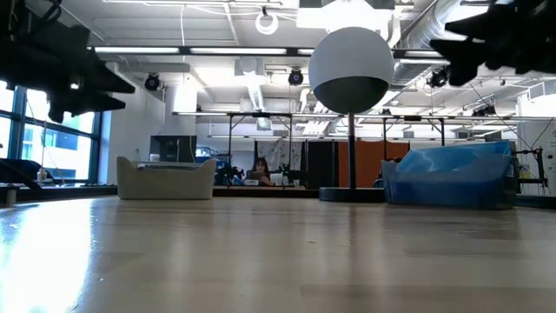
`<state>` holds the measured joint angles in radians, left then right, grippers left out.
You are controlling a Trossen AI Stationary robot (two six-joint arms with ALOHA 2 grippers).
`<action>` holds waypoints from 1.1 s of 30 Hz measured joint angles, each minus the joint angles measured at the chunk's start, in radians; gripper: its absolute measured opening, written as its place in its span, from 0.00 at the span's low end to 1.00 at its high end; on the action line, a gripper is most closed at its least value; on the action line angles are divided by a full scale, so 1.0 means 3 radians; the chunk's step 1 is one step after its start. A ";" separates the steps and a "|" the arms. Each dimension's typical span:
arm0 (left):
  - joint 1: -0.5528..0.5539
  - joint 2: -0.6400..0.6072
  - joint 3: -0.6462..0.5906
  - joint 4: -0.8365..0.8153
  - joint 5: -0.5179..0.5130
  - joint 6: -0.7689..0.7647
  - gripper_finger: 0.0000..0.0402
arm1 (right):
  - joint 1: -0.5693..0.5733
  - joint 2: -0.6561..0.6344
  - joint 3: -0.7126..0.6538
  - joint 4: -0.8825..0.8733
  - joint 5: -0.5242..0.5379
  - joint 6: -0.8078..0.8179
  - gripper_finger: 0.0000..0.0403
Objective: Pick & place jewel cases by type
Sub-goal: Return to Home Position
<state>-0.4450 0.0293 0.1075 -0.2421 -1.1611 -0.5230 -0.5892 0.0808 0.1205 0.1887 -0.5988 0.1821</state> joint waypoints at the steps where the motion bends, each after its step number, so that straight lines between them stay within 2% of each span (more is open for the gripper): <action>1: 0.0000 0.0010 -0.0045 0.0132 -0.0098 0.0010 0.60 | 0.0002 0.0011 -0.0115 0.0177 0.0075 0.0025 0.45; 3: -0.0001 0.0033 -0.0119 0.0349 -0.0219 0.0055 0.60 | 0.0001 0.0034 -0.0334 0.0499 0.0217 0.0072 0.45; 6: 0.0000 0.0101 -0.0140 0.0450 -0.0173 0.0210 0.60 | 0.0000 0.0061 -0.0336 0.0263 0.0265 0.0055 0.45; 14: 0.0000 0.0212 -0.0139 0.0410 -0.0248 0.0271 0.60 | 0.0001 0.0083 -0.0367 0.0273 0.0350 -0.0115 0.45; 24: -0.0001 0.0223 -0.0135 0.0441 0.0156 0.0270 0.60 | 0.0001 0.0085 -0.0367 0.0250 0.0429 -0.0173 0.45; 33: -0.0001 0.0223 -0.0139 0.0459 0.0185 0.0269 0.60 | 0.0001 0.0085 -0.0368 0.0249 0.0429 -0.0173 0.45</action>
<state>-0.4454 0.0963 0.0658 -0.1046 -1.1057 -0.4423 -0.5888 0.1062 0.0101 0.2634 -0.4702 0.1303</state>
